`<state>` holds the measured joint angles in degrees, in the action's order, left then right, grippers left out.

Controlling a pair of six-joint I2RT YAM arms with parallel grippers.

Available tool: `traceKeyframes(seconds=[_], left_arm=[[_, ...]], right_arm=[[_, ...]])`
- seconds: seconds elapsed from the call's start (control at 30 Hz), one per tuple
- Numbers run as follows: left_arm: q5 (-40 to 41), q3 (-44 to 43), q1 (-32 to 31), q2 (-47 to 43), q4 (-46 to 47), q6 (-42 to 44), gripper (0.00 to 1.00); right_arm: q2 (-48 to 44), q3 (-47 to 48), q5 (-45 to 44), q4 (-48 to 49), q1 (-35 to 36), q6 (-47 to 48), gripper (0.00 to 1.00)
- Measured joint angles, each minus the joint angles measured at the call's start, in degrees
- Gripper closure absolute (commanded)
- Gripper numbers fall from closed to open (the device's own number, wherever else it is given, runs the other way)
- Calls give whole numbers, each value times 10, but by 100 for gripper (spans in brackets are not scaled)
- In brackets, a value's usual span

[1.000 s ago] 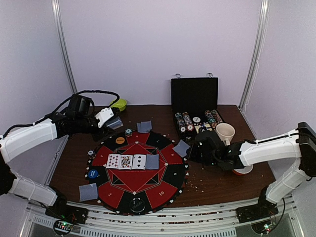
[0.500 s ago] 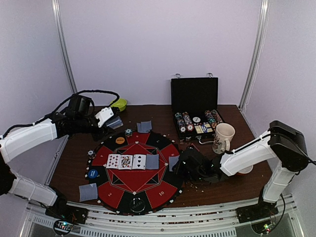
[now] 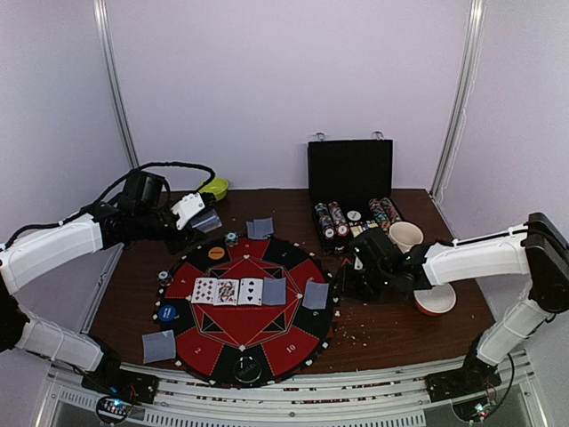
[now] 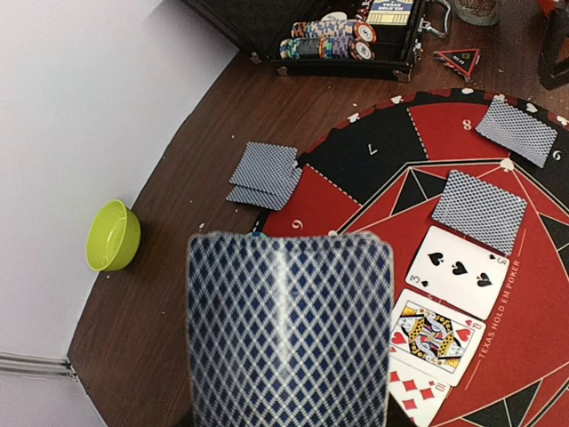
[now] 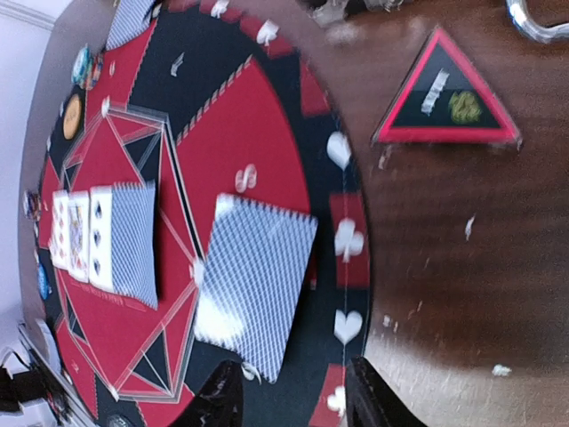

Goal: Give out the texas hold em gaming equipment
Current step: Move the poker card to the community card area.

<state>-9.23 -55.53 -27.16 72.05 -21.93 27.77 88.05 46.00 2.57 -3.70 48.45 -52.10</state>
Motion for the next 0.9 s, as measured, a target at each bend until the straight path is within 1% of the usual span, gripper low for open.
traceKeyframes(seconds=[0.17, 0.3, 0.43, 0.63, 0.77, 0.9], left_arm=[[-1, 0, 0, 0, 0, 0, 62], [-2, 0, 0, 0, 0, 0, 62], [-2, 0, 0, 0, 0, 0, 61], [-2, 0, 0, 0, 0, 0, 62], [-2, 0, 0, 0, 0, 1, 61], [-2, 0, 0, 0, 0, 1, 61]], right_arm=[[45, 42, 53, 11, -48, 32, 71], [99, 59, 91, 19, -52, 43, 72], [126, 59, 115, 25, -50, 43, 75], [142, 63, 140, 51, -48, 40, 93], [146, 63, 142, 63, -48, 33, 100], [150, 69, 142, 70, -48, 28, 100]])
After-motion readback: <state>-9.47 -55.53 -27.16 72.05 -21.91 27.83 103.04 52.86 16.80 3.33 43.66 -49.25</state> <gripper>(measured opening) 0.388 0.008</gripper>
